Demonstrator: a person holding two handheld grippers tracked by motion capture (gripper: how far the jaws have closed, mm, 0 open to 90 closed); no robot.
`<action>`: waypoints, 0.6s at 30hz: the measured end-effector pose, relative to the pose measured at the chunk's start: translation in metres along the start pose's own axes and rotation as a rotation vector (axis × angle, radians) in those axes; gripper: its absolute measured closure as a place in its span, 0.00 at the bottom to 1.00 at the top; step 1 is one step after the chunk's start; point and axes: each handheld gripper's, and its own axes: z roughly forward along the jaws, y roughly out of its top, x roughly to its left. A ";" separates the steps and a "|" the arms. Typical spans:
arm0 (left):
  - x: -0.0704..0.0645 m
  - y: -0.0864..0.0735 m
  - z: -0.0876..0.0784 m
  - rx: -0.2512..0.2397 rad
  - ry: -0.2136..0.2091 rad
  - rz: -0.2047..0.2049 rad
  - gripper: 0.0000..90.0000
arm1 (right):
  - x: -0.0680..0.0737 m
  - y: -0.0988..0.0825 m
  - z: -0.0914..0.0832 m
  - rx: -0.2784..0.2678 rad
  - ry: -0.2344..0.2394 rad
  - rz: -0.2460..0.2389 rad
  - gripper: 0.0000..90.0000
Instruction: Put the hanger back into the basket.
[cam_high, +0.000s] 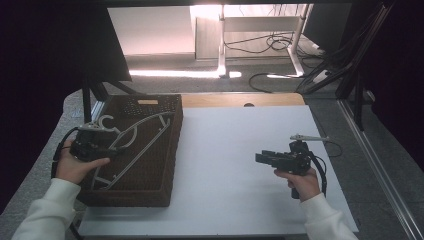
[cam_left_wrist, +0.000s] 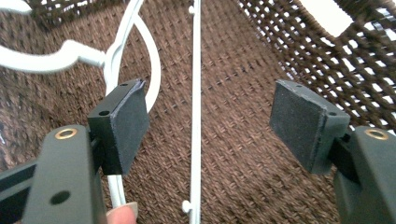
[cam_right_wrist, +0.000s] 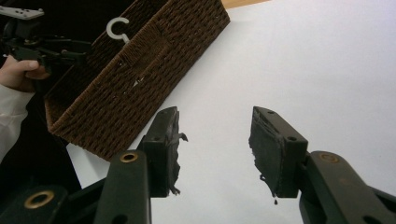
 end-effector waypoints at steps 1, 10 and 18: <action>-0.003 0.000 -0.001 -0.003 -0.006 0.003 0.30 | -0.001 0.000 0.000 0.000 0.000 -0.003 0.57; -0.034 0.002 -0.002 -0.064 -0.108 0.005 0.31 | -0.004 0.000 0.006 0.023 0.012 -0.040 0.52; -0.063 -0.005 0.002 -0.115 -0.166 -0.020 0.31 | 0.001 -0.005 0.009 0.067 -0.044 -0.145 0.41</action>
